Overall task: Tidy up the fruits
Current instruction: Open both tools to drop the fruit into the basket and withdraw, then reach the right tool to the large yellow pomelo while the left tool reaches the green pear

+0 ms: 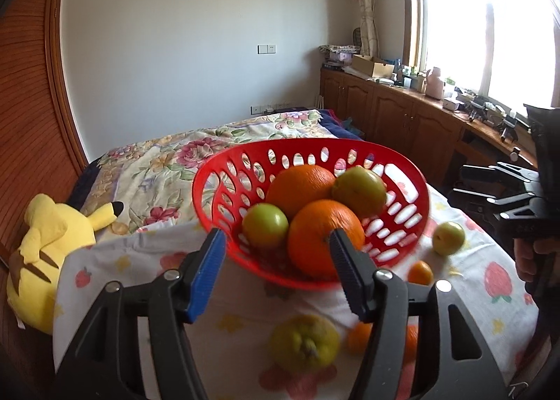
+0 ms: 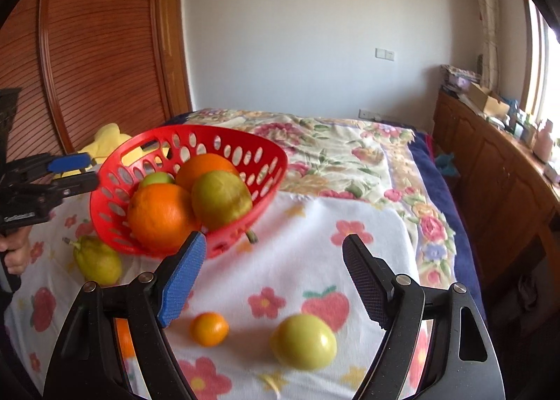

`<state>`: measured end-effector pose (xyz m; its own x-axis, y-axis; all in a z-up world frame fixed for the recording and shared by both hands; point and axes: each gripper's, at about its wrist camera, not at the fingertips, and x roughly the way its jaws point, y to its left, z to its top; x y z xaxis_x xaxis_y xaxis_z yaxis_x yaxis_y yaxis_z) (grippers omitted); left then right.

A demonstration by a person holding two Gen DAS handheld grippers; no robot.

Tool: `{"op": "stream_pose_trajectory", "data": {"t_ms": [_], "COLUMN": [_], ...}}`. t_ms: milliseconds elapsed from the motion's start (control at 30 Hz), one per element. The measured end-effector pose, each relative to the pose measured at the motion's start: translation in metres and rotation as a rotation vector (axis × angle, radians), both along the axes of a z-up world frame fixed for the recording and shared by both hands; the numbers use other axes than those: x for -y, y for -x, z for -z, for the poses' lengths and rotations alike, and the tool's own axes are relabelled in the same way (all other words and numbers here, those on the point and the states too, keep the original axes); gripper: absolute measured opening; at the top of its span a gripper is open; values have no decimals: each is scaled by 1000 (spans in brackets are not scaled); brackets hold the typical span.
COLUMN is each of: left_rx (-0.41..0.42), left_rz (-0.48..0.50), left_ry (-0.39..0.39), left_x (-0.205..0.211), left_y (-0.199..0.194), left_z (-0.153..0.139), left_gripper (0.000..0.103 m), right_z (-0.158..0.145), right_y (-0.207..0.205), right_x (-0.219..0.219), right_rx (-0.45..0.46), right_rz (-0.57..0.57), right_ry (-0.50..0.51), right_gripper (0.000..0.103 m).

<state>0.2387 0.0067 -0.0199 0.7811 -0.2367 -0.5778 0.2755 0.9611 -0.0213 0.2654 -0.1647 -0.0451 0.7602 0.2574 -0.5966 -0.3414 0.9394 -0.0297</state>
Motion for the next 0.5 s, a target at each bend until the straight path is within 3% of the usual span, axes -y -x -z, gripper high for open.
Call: {"op": "stream_pose_trajectory", "data": {"t_ms": [500], "left_rx": [-18], "left_rz": [-26], "left_ry": [35], "left_x": [-1], "left_y": [36], "left_z": [43], "left_gripper": [68], "right_z": [42], "right_y": [18], "right_x": [23], "right_rx": [-75], "right_rz": [81], "right_ry": [23], "right_gripper": [82]}}
